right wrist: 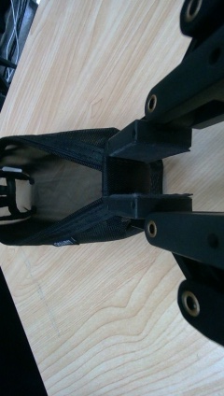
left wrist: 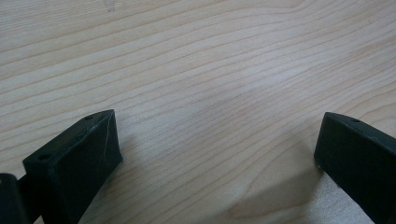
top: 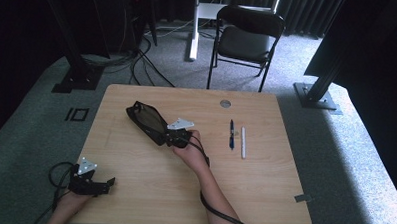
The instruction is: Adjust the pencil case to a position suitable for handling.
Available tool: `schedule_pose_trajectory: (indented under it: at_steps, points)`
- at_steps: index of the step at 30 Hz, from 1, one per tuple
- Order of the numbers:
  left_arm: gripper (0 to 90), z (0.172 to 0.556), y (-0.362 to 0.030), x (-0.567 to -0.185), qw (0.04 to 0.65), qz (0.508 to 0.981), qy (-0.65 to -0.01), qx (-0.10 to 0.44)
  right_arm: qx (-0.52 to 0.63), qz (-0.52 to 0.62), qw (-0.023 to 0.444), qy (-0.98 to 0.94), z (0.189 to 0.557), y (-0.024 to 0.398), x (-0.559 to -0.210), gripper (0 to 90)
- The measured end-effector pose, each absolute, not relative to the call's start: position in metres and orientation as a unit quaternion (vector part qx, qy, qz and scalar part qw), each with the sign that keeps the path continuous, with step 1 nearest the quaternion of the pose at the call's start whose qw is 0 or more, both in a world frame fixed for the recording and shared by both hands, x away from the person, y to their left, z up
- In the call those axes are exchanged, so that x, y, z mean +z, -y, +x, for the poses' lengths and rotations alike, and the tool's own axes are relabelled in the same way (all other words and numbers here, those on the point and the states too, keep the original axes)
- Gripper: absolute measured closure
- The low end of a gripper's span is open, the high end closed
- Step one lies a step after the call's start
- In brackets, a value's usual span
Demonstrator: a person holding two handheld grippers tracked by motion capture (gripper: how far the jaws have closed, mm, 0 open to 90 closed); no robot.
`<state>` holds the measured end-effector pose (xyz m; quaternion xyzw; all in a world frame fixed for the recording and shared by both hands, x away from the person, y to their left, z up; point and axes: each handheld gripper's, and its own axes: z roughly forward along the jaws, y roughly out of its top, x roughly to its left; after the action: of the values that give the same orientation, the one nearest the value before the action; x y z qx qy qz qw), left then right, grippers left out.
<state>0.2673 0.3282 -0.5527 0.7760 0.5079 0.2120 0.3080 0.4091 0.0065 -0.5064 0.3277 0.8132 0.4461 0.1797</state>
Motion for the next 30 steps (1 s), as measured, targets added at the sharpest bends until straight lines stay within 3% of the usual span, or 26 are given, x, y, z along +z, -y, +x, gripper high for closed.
schedule_pose_trajectory:
  at_steps: [30]
  points:
    - [0.5, 0.267, -0.328, -0.553, 0.308, 0.776, -0.508, 0.212, 0.443, 0.323, 0.169, -0.819, 0.365, 0.038, -0.506, 73.4]
